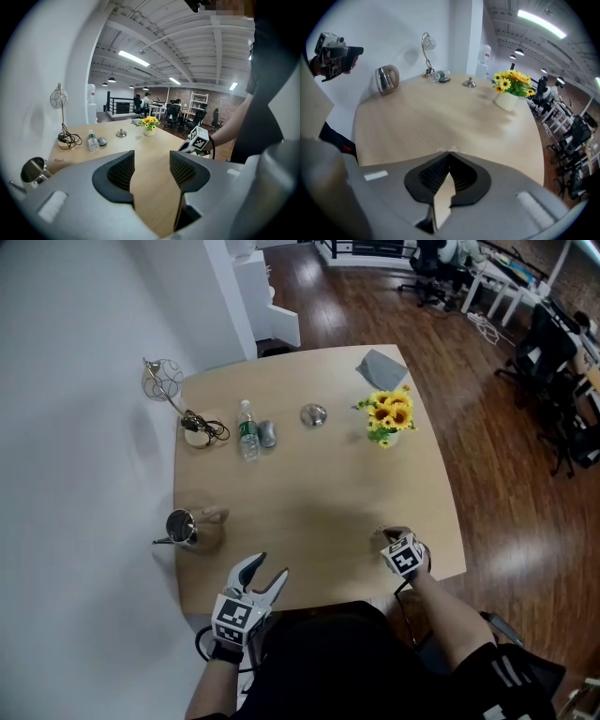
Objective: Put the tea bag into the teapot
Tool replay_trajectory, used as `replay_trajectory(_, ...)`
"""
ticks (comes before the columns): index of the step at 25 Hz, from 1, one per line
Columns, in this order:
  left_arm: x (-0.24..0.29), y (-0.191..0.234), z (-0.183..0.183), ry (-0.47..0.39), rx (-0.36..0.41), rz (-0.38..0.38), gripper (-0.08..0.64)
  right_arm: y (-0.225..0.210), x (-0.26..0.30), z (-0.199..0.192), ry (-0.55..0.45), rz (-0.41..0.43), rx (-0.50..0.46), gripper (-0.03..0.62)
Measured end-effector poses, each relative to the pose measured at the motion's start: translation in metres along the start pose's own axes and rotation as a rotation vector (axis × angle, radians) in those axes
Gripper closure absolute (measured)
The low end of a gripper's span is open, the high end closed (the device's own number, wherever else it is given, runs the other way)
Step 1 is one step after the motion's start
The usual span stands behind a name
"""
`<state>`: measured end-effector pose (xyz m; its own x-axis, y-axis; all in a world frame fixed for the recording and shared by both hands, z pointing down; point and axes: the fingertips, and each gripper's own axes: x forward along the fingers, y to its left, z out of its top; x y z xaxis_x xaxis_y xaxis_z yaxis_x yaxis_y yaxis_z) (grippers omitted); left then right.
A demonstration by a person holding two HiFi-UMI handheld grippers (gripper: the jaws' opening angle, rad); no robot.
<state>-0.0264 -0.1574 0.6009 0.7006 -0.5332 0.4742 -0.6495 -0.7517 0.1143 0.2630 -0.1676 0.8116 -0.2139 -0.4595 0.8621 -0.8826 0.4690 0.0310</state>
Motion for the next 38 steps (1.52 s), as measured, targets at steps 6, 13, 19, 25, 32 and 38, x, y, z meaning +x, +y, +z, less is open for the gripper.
replay_trajectory(6,-0.021,0.025,-0.001,-0.026,-0.020,0.049,0.330,0.027,-0.022,0.093,-0.173,0.050,-0.044,0.583)
replay_trajectory(13,-0.065,0.068,-0.015,-0.064,-0.048,0.135,0.330,0.127,-0.044,0.250,-0.405,0.193,-0.175,0.583)
replay_trajectory(19,-0.113,0.105,-0.036,-0.072,-0.101,0.246,0.330,0.250,-0.051,0.352,-0.499,0.372,-0.308,0.583)
replay_trajectory(25,-0.155,0.130,-0.059,-0.090,-0.151,0.317,0.330,0.354,-0.033,0.400,-0.473,0.470,-0.452,0.583)
replay_trajectory(32,-0.180,0.151,-0.084,-0.094,-0.196,0.356,0.330,0.419,0.028,0.412,-0.374,0.460,-0.612,0.583)
replay_trajectory(38,-0.193,0.156,-0.097,-0.081,-0.214,0.349,0.329,0.435,0.066,0.400,-0.278,0.419,-0.676,0.581)
